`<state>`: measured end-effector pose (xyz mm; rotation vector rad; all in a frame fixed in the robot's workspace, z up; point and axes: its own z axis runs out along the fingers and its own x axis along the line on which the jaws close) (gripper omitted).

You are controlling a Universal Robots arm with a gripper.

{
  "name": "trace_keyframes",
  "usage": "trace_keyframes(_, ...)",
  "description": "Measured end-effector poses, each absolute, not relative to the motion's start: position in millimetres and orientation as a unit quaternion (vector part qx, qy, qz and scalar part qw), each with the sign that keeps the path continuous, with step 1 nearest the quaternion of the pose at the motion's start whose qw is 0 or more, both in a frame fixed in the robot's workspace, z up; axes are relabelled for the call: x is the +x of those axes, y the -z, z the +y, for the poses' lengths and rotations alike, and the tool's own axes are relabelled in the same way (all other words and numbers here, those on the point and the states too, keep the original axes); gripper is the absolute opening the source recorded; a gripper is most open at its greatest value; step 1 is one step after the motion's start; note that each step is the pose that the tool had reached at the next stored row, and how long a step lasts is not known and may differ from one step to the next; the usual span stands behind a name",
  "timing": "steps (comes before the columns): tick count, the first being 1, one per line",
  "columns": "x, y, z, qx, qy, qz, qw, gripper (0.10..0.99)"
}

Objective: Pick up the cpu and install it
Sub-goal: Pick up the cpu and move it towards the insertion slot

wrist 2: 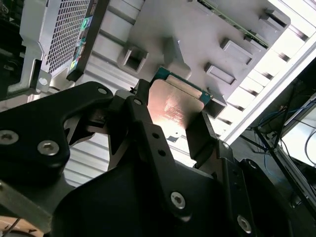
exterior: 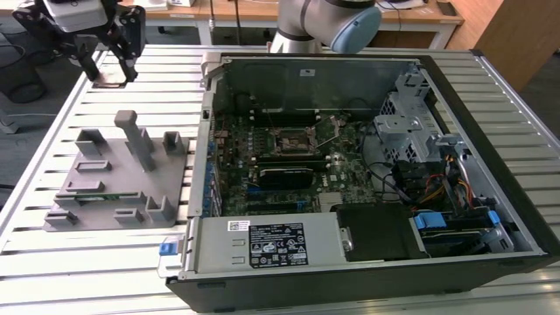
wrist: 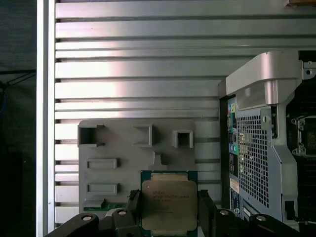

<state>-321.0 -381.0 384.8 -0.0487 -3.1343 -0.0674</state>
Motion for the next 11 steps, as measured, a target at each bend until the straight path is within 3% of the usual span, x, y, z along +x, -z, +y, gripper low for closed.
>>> trace_keyframes(11,-291.3,-384.1,-378.7,-0.016,0.021,-1.0,0.003,0.541)
